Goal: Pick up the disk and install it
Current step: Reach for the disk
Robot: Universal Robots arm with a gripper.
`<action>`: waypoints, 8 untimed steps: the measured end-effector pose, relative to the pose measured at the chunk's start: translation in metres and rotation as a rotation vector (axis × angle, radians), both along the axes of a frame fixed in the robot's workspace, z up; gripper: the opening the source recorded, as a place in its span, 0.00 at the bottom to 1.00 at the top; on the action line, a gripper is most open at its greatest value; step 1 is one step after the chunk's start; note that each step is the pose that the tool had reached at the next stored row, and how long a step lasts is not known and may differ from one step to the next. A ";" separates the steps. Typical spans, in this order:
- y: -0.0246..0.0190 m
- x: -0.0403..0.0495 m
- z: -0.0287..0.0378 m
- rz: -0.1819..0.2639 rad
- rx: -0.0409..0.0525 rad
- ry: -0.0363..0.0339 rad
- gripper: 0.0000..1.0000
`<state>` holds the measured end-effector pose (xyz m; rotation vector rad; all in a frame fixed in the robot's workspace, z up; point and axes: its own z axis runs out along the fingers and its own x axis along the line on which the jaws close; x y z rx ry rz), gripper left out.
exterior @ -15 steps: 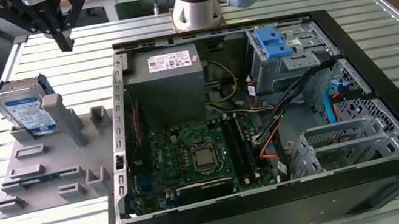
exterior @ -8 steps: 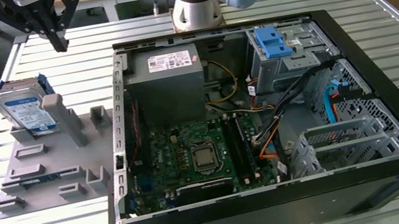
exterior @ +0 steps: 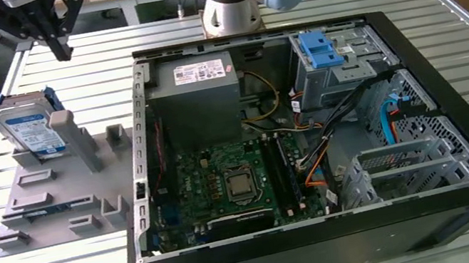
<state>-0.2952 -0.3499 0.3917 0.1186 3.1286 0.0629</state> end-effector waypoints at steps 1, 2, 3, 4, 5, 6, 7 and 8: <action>0.0004 -0.0013 0.0000 0.000 0.0000 0.0000 0.11; 0.0008 -0.0026 -0.0001 0.000 0.0000 0.0000 0.11; 0.0012 -0.0038 -0.0001 0.000 0.0000 0.0000 0.11; 0.0015 -0.0051 -0.0002 0.000 0.0000 -0.0001 0.11; 0.0019 -0.0065 -0.0002 0.000 0.0000 0.0000 0.11; 0.0022 -0.0079 -0.0002 0.000 -0.0001 0.0000 0.11; 0.0025 -0.0093 -0.0003 0.000 -0.0001 0.0000 0.11; 0.0029 -0.0107 -0.0003 0.000 0.0000 0.0000 0.11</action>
